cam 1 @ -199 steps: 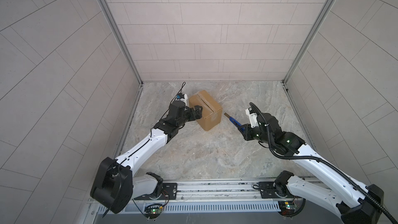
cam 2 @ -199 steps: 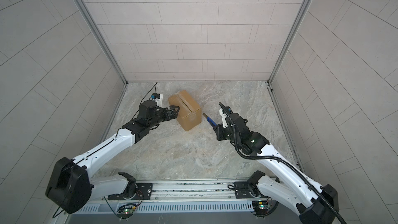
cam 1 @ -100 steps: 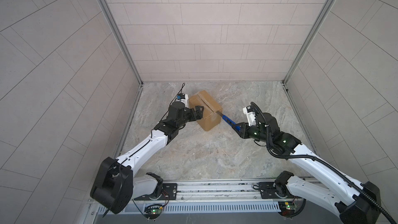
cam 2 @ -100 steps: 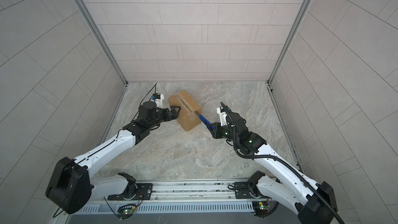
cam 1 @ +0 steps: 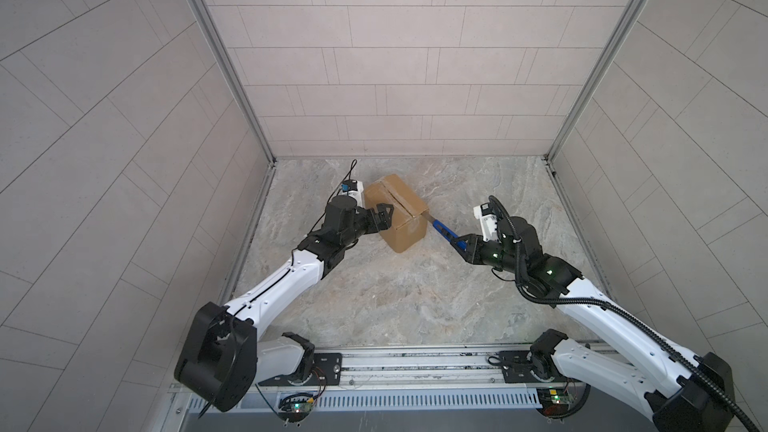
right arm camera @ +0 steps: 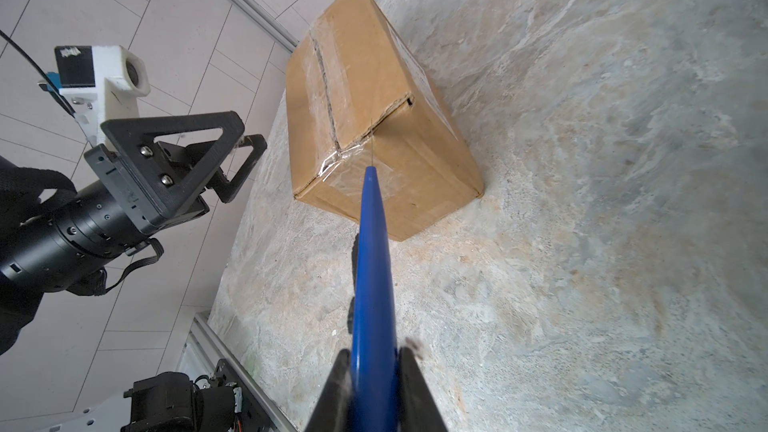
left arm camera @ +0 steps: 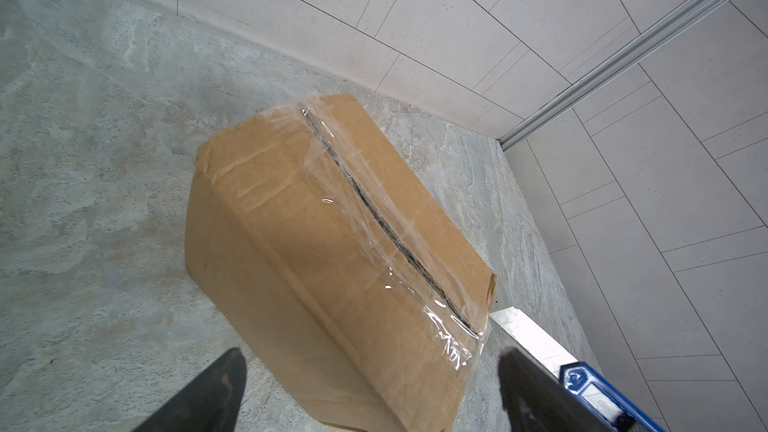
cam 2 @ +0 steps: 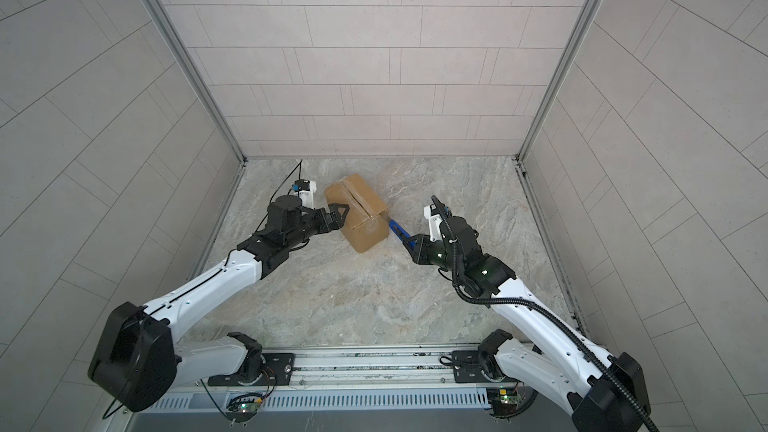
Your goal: Unpack the express box
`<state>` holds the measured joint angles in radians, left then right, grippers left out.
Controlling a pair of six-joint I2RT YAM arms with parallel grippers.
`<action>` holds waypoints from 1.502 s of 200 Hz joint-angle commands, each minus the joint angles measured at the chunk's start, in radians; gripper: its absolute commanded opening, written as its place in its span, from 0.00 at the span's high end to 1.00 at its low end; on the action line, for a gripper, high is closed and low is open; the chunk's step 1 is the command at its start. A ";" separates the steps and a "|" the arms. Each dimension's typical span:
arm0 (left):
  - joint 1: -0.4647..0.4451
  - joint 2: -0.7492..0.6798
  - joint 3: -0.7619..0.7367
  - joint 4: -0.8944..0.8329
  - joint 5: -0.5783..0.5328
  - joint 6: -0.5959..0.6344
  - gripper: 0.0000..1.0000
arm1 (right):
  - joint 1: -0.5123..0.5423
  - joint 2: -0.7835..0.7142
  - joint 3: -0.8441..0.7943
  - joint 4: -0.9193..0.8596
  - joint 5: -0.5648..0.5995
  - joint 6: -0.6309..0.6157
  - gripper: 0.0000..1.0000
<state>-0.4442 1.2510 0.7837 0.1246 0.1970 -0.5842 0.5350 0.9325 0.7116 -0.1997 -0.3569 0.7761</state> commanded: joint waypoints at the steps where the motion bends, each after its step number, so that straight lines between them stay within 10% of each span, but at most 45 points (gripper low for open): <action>1: 0.005 0.008 -0.005 0.023 -0.001 0.003 0.03 | -0.007 -0.018 -0.013 0.035 -0.007 0.030 1.00; 300: 0.005 0.016 -0.004 0.026 -0.002 -0.005 0.03 | -0.015 -0.038 -0.157 0.221 -0.032 0.234 1.00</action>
<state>-0.4442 1.2625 0.7837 0.1276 0.1967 -0.5865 0.5224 0.9028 0.5674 0.0078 -0.3889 0.9718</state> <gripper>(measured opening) 0.972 0.190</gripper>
